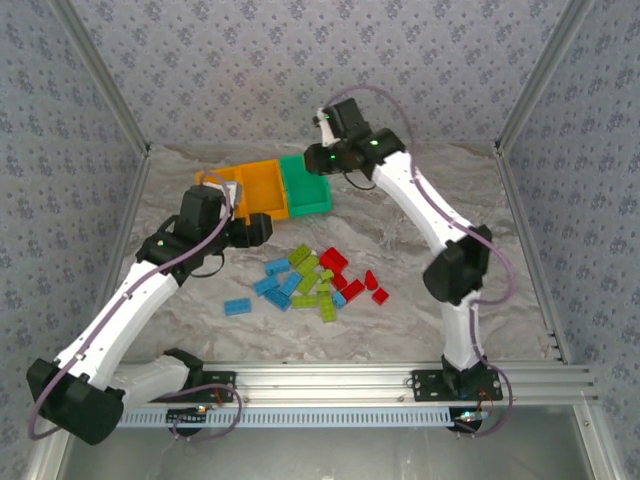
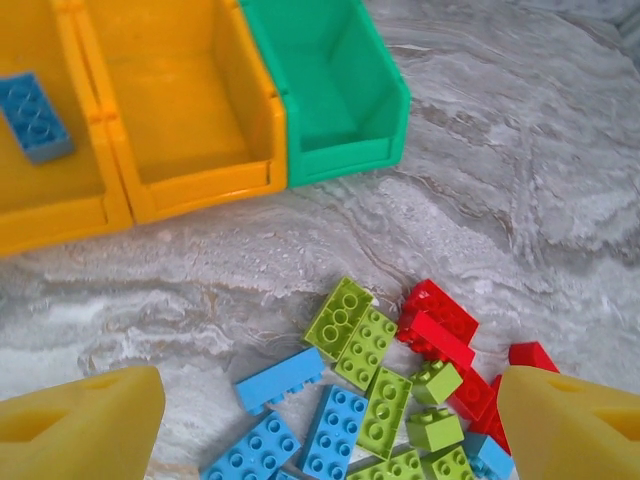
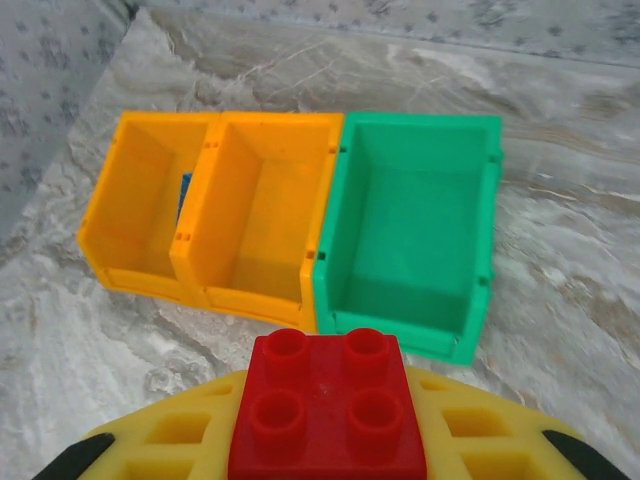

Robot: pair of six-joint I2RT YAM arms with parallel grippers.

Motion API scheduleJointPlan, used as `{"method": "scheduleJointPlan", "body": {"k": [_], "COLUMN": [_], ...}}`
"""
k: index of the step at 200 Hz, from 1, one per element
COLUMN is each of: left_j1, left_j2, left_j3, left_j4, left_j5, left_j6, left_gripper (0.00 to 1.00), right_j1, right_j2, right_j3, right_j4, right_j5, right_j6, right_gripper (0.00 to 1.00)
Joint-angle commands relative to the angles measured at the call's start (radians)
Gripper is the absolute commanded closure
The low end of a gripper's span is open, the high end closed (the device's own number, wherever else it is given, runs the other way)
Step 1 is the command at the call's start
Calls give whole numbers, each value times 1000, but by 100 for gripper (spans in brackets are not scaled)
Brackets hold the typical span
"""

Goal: Sort the legos into containers by color

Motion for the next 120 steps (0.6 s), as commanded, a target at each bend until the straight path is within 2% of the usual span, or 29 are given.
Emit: {"method": "scheduleJointPlan", "body": {"k": [1, 49, 66, 91, 120], "left_j1": [0, 0, 0, 0, 0], "left_j2": [-25, -90, -113, -134, -116], "left_j3": [-23, -52, -68, -91, -98], "left_j4": [-3, -88, -104, -103, -70], "left_j5": [-52, -72, -70, -61, -16], "left_j6": [-140, -171, -167, -156, -120], "left_gripper": [13, 13, 13, 12, 12], "right_j1": [-3, -3, -8, -4, -8], "right_j2": [179, 552, 650, 687, 637], "right_j3": [142, 692, 864, 930, 932], "right_j4": [-122, -256, -281, -271, -316], "right_j5": [47, 79, 59, 48, 49], "right_j6": [-82, -105, -99, -101, -97], "right_gripper": [76, 75, 67, 44, 42]}}
